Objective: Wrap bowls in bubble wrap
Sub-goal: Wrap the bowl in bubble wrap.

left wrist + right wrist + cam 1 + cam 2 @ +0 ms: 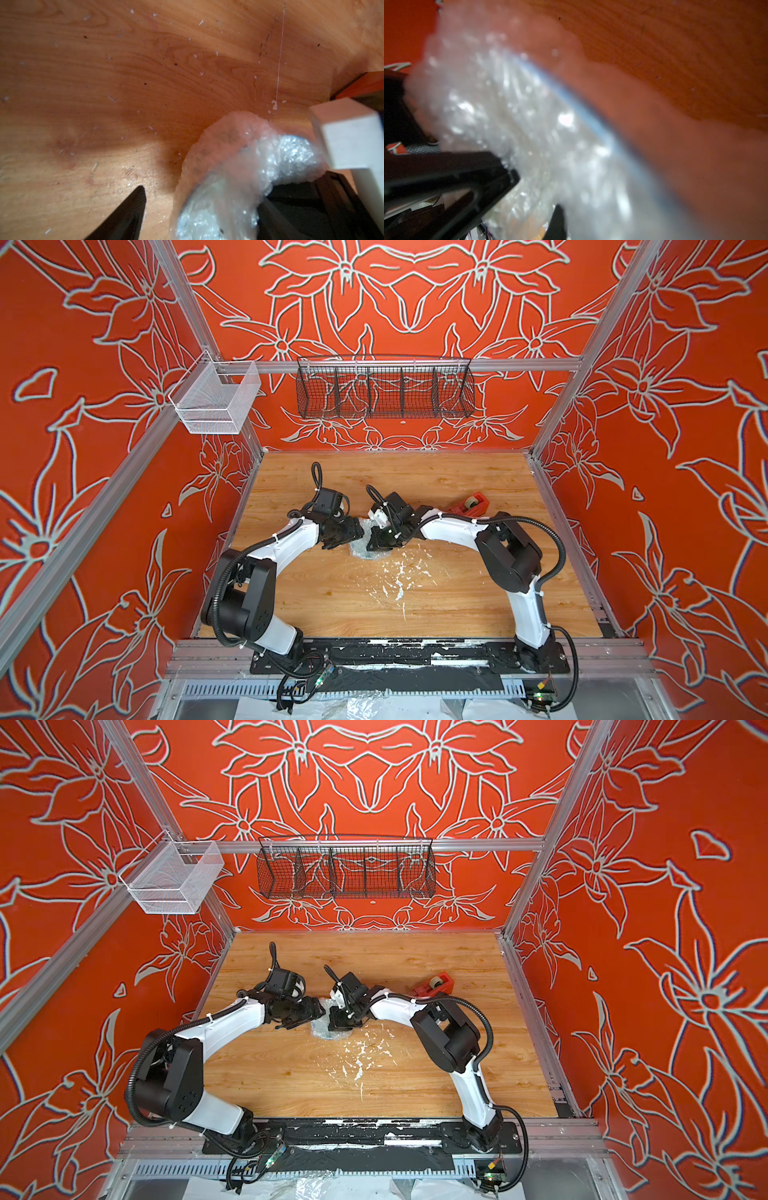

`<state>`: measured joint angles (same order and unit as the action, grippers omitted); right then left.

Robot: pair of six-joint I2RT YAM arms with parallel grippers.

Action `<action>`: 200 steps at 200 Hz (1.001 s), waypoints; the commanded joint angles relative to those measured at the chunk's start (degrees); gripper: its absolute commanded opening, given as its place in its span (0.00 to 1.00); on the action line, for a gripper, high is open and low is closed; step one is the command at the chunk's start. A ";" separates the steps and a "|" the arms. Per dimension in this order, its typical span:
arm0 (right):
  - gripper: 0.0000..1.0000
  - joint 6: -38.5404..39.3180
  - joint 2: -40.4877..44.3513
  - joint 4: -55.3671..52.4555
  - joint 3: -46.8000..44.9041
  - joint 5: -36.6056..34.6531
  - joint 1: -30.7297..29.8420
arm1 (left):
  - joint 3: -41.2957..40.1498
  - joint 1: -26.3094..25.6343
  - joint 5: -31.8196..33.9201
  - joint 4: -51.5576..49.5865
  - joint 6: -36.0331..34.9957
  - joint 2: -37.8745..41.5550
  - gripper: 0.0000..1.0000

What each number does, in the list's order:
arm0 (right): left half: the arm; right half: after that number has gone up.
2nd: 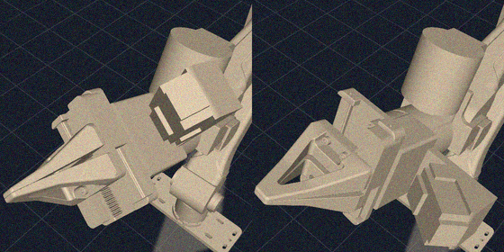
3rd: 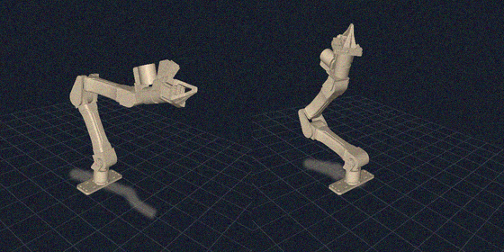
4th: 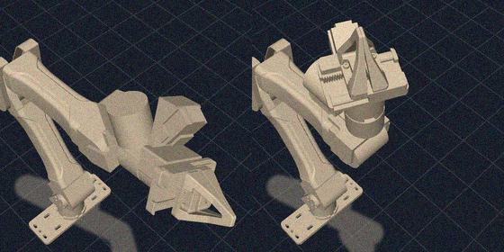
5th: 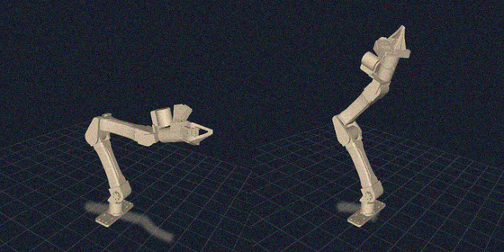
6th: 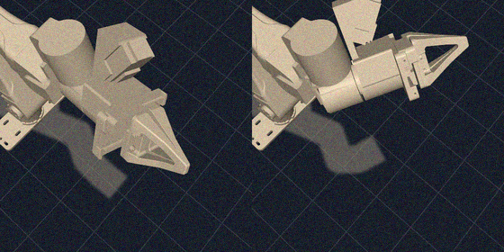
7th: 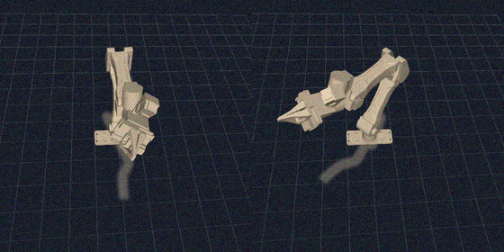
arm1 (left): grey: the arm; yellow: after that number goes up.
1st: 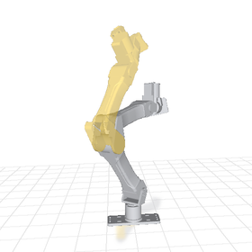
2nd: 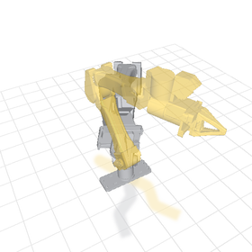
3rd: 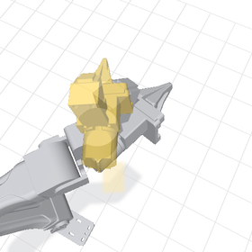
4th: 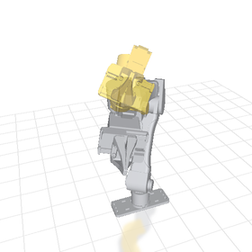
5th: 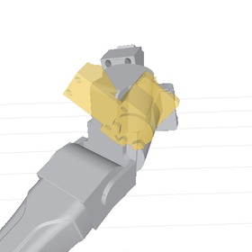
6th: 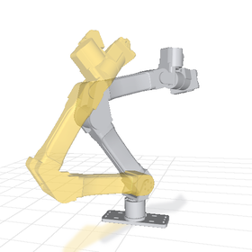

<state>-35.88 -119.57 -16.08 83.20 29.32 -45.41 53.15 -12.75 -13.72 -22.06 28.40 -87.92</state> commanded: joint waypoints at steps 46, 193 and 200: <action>0.09 0.63 0.71 -3.47 -1.56 -2.31 -0.12 | -1.85 0.54 -1.11 4.75 -1.29 -3.37 0.34; 0.28 -0.93 12.56 -0.59 -7.56 -0.34 1.03 | -1.73 0.76 -0.47 5.67 0.04 -4.30 0.00; 0.30 -1.40 13.51 0.23 -8.40 0.15 1.08 | -1.81 0.72 -0.29 5.71 0.14 -4.28 0.00</action>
<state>-35.44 -109.86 -16.43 77.41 27.46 -44.27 52.49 -12.32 -17.41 -15.46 27.18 -92.42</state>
